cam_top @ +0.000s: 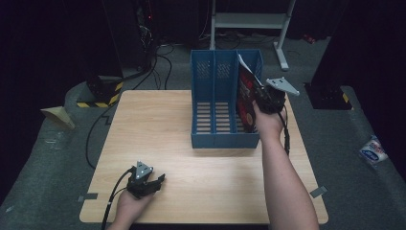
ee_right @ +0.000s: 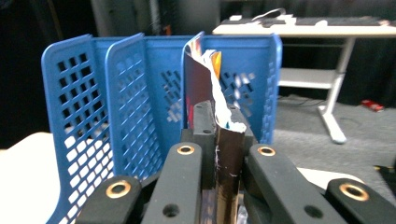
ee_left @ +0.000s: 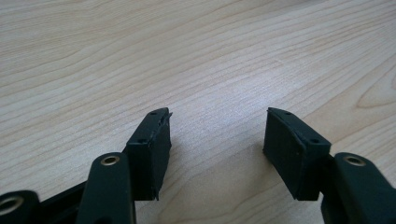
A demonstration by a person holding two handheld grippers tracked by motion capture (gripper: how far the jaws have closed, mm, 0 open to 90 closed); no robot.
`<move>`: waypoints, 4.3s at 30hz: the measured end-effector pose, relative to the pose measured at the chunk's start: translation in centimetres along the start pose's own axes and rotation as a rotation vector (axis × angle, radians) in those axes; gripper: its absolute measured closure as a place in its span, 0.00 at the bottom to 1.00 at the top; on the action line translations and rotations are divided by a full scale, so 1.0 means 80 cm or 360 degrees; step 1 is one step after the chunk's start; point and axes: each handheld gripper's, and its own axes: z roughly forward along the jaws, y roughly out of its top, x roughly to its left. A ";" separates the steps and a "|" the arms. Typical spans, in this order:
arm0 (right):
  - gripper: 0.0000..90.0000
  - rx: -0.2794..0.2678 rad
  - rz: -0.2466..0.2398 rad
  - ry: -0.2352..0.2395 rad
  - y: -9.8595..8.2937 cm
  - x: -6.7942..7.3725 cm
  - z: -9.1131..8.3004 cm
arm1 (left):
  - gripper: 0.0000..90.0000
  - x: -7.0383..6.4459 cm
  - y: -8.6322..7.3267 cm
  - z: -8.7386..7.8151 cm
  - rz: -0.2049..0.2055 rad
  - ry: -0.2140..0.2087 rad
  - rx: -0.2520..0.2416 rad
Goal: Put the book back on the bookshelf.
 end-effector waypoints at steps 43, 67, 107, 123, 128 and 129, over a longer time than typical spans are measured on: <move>0.96 -0.0310 -0.0058 -0.0412 -0.028 0.003 -0.004 | 0.46 -0.001 -0.001 -0.001 -0.0011 -0.0007 0.0001; 0.96 -0.0431 -0.0044 -0.0408 -0.025 0.002 -0.017 | 0.46 -0.001 -0.001 0.000 -0.0014 -0.0007 -0.0001; 0.94 -0.0282 0.0044 -0.0254 -0.035 -0.026 -0.019 | 0.46 0.000 0.000 0.000 -0.0004 -0.0009 0.0001; 0.79 -0.0132 0.0099 -0.0121 -0.040 -0.030 -0.010 | 0.46 -0.001 0.000 0.000 -0.0006 -0.0008 0.0003; 0.77 -0.0068 0.0127 -0.0076 -0.048 -0.032 -0.007 | 0.46 -0.001 0.000 0.000 -0.0006 -0.0008 0.0002; 0.76 -0.0062 0.0123 -0.0067 -0.052 -0.032 -0.007 | 0.46 -0.001 0.000 0.000 -0.0004 -0.0008 0.0002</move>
